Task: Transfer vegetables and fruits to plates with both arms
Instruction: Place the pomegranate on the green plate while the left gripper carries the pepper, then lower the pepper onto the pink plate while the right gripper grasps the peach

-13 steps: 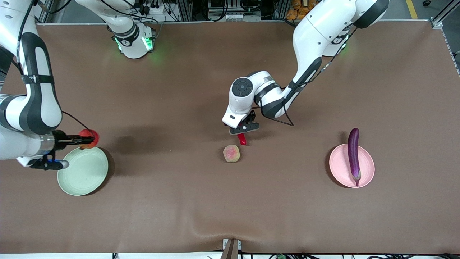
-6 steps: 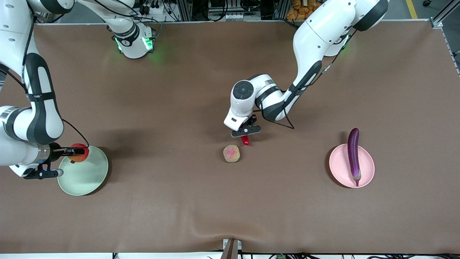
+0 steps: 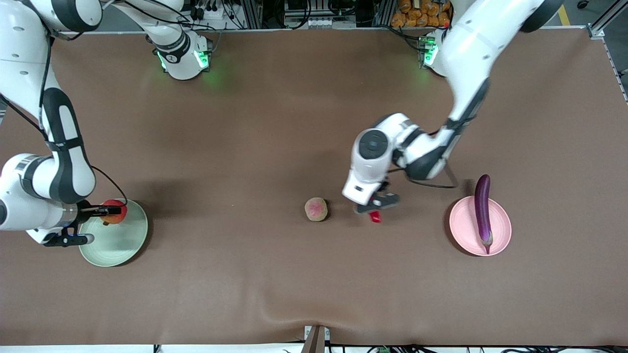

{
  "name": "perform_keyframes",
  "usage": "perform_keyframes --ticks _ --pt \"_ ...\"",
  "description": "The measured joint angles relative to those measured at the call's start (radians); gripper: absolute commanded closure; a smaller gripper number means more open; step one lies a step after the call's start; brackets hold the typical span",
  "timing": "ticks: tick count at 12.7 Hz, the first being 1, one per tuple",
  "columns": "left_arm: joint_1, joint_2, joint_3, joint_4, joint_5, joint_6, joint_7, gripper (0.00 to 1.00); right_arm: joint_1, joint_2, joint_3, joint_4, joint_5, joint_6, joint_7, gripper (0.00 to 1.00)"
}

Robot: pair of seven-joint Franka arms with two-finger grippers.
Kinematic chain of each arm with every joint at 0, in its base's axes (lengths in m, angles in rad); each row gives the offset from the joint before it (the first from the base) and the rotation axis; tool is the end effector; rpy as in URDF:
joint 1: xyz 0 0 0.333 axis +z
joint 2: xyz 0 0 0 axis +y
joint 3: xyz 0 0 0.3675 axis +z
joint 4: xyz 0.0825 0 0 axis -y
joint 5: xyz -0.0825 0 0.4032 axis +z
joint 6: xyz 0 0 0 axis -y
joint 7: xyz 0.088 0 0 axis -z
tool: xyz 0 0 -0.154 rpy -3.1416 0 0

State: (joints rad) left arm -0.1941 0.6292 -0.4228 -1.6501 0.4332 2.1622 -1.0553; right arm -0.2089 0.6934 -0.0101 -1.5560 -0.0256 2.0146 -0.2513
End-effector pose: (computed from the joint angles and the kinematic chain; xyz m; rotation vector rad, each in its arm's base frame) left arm 0.6242 -0.3611 0.2495 -3.0122 -0.3809 -0.0740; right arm 0.6964 -0.1568 0.2039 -3.0923 -0.0736 0.3650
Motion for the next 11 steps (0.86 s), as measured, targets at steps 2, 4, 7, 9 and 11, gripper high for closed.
perform_keyframes --ticks 2,4,7,9,11 --pt "0.086 -0.037 0.0 -0.004 0.0 -0.049 0.089 1.0 0.0 0.0 0.009 0.006 0.0 0.001 0.0 0.0" --pt "0.182 -0.036 0.001 -0.015 0.0 -0.052 0.205 1.0 0.003 -0.003 0.021 0.036 0.0 -0.03 0.0 0.0" --pt "0.325 -0.019 0.002 -0.027 0.0 -0.048 0.389 1.0 0.036 -0.013 0.043 0.154 0.008 -0.212 0.034 0.0" --pt "0.371 -0.011 0.001 -0.026 0.0 -0.042 0.446 1.0 0.092 -0.021 0.047 0.224 0.032 -0.34 0.163 0.0" --pt "0.372 -0.009 -0.003 -0.021 0.0 -0.041 0.448 1.0 0.163 -0.026 0.051 0.261 0.087 -0.419 0.338 0.0"
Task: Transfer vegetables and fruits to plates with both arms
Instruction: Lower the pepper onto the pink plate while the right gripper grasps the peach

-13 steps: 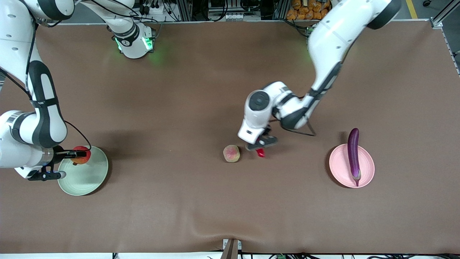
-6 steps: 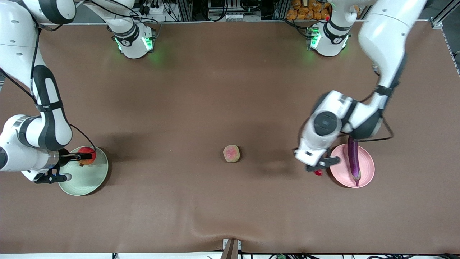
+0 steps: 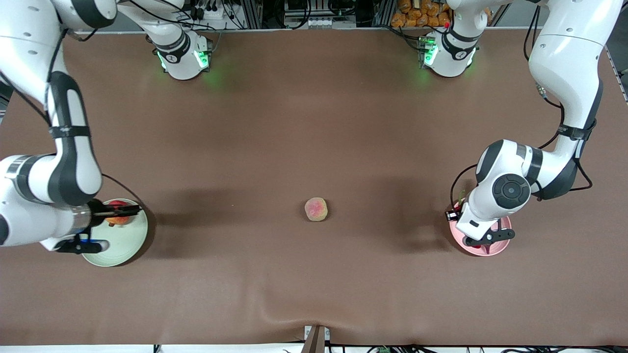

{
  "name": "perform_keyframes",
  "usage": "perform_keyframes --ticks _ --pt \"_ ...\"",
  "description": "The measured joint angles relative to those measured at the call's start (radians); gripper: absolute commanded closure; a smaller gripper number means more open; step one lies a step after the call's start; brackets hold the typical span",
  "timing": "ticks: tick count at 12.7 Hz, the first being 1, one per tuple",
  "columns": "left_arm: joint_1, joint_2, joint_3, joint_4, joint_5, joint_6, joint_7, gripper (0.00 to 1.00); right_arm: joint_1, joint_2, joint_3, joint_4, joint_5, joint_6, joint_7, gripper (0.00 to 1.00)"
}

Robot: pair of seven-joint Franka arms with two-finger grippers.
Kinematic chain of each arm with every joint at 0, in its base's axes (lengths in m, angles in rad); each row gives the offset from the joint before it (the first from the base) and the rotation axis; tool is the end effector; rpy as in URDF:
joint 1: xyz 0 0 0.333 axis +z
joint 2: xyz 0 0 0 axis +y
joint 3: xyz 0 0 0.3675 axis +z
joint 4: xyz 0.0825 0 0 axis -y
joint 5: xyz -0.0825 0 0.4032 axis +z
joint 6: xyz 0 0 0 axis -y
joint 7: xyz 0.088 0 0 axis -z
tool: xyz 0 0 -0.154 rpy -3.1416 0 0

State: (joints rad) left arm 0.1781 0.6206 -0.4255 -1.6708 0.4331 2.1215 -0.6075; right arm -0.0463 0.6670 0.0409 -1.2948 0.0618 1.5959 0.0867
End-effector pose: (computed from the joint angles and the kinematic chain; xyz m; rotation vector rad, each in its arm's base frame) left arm 0.7001 -0.1089 0.2437 -2.9902 -0.2552 0.0639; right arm 0.7236 -0.0005 0.3188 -3.0130 0.1646 0.5625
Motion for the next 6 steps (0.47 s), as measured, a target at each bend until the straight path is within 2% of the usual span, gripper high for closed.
perform_keyframes --ticks 3,5,6 --pt "0.011 0.023 0.002 0.025 0.0 0.0 0.002 1.0 0.12 -0.001 0.003 0.006 0.205 -0.021 0.32 0.0" --pt "0.03 0.043 0.003 0.035 0.0 0.0 0.029 1.0 0.21 0.0 0.004 0.005 0.289 0.019 0.519 0.0" --pt "0.04 0.049 0.004 0.039 0.0 0.0 0.043 0.85 0.256 0.002 0.004 0.004 0.31 0.066 0.597 0.0"
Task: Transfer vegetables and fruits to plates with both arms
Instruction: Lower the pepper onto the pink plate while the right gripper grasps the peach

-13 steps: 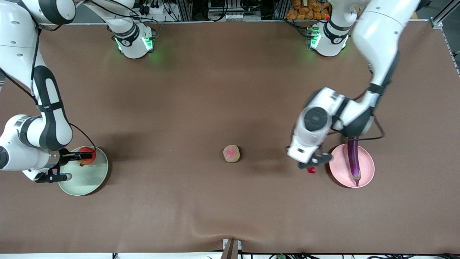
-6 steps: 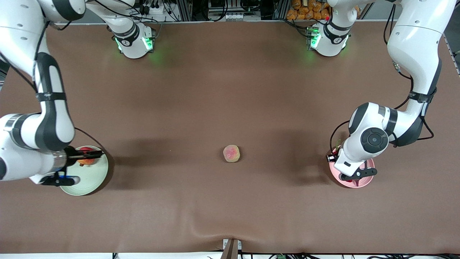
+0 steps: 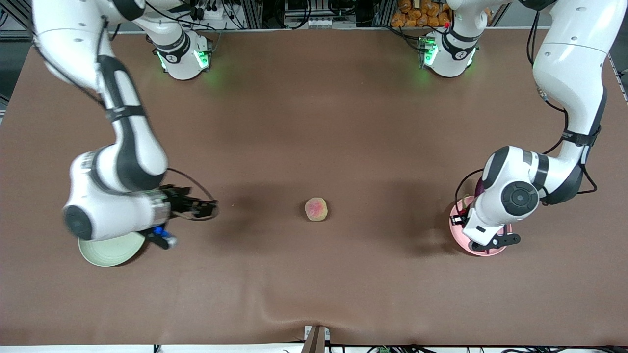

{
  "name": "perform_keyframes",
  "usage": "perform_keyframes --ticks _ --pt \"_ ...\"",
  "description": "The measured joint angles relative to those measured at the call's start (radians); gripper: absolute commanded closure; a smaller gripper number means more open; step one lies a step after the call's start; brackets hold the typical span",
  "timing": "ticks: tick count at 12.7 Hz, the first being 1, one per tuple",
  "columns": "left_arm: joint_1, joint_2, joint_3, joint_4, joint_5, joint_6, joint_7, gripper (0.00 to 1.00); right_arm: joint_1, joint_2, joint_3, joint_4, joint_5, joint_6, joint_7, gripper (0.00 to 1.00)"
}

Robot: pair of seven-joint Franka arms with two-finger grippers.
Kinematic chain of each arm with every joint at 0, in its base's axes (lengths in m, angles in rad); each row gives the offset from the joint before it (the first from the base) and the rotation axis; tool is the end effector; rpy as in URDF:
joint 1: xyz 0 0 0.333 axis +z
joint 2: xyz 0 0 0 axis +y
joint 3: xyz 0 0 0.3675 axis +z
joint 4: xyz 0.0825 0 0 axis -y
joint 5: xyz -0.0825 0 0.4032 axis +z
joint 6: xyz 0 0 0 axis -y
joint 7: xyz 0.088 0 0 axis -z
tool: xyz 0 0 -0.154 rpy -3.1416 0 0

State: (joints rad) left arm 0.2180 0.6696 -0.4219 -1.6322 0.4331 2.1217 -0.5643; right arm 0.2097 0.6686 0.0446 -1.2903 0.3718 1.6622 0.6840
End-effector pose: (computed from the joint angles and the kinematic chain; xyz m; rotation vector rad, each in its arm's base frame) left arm 0.7133 -0.0773 0.2265 -3.0029 -0.2683 0.0924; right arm 0.7050 0.2305 0.3320 -2.7582 0.7419 0.6376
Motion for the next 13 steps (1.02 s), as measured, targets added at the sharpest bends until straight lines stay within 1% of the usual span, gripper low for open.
perform_keyframes --ticks 1,2,5,9,13 --pt "0.007 0.003 0.0 0.005 0.0 0.0 0.016 0.46 0.047 0.003 0.0 -0.002 0.014 0.056 0.072 0.0" --pt "0.011 0.005 0.0 0.011 0.0 0.001 0.025 0.0 0.091 0.009 0.0 -0.003 0.023 0.116 0.147 0.0" --pt "0.02 0.005 0.001 0.032 0.0 0.001 0.033 0.0 0.198 0.043 0.0 -0.006 0.041 0.286 0.34 0.0" --pt "0.028 -0.007 -0.003 0.08 0.0 0.001 0.034 0.0 0.318 0.126 -0.001 -0.013 0.043 0.493 0.48 0.0" --pt "0.028 -0.107 -0.012 0.093 0.0 -0.01 0.034 0.0 0.392 0.209 -0.003 -0.014 0.043 0.643 0.526 0.0"
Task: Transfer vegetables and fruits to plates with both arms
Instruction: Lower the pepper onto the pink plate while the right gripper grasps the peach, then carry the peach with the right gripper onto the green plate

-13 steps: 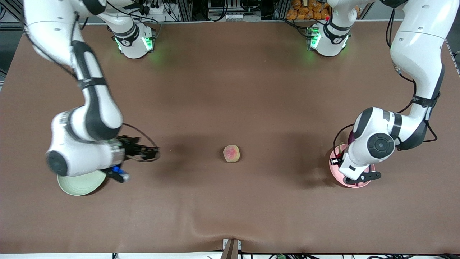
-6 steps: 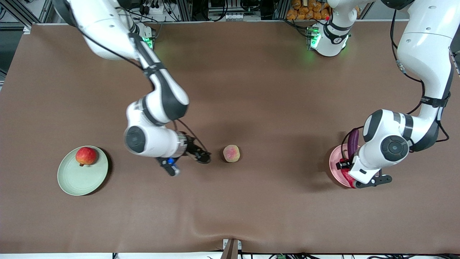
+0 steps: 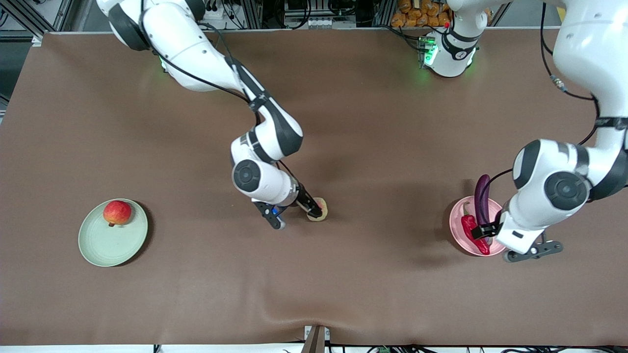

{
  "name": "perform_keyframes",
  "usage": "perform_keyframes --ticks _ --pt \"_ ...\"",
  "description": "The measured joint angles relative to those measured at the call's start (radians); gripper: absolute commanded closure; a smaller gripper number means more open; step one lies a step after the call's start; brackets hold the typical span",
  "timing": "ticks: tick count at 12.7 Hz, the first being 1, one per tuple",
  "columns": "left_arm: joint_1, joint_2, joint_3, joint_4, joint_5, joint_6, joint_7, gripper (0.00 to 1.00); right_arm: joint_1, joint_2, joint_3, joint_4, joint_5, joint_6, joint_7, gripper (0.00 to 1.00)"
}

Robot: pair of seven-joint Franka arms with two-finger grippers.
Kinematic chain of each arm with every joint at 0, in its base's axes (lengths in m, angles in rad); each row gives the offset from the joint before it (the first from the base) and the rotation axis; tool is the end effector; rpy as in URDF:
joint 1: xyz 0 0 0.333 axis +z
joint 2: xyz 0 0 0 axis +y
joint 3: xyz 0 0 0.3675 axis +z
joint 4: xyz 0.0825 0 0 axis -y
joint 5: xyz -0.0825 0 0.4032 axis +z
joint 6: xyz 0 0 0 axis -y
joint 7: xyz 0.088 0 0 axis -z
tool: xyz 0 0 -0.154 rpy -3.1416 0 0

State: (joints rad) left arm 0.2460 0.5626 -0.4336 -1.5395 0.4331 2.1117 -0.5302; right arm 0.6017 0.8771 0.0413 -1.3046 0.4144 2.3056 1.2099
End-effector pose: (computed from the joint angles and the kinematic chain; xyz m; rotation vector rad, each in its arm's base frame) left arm 0.7476 -0.0555 0.3439 -3.0022 -0.2973 -0.1811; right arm 0.6496 0.5044 0.2038 -2.5691 1.1556 0.2999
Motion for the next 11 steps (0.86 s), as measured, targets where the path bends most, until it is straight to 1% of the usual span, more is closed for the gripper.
perform_keyframes --ticks 5,7,9,11 --pt "0.0 -0.171 -0.011 0.002 -0.012 -0.137 0.072 0.0 0.008 0.031 -0.007 0.0 0.0 0.051 0.037 0.0" --pt "0.003 -0.245 -0.011 0.002 -0.104 -0.193 0.08 0.0 0.01 0.04 -0.006 0.001 0.0 0.077 0.043 0.0" --pt "0.029 -0.301 -0.011 0.001 -0.235 -0.225 0.087 0.0 0.011 0.042 -0.006 0.002 0.0 0.084 0.045 0.0" --pt "0.054 -0.336 -0.01 -0.001 -0.301 -0.241 0.132 0.0 0.011 0.043 -0.006 0.003 0.0 0.086 0.055 0.0"
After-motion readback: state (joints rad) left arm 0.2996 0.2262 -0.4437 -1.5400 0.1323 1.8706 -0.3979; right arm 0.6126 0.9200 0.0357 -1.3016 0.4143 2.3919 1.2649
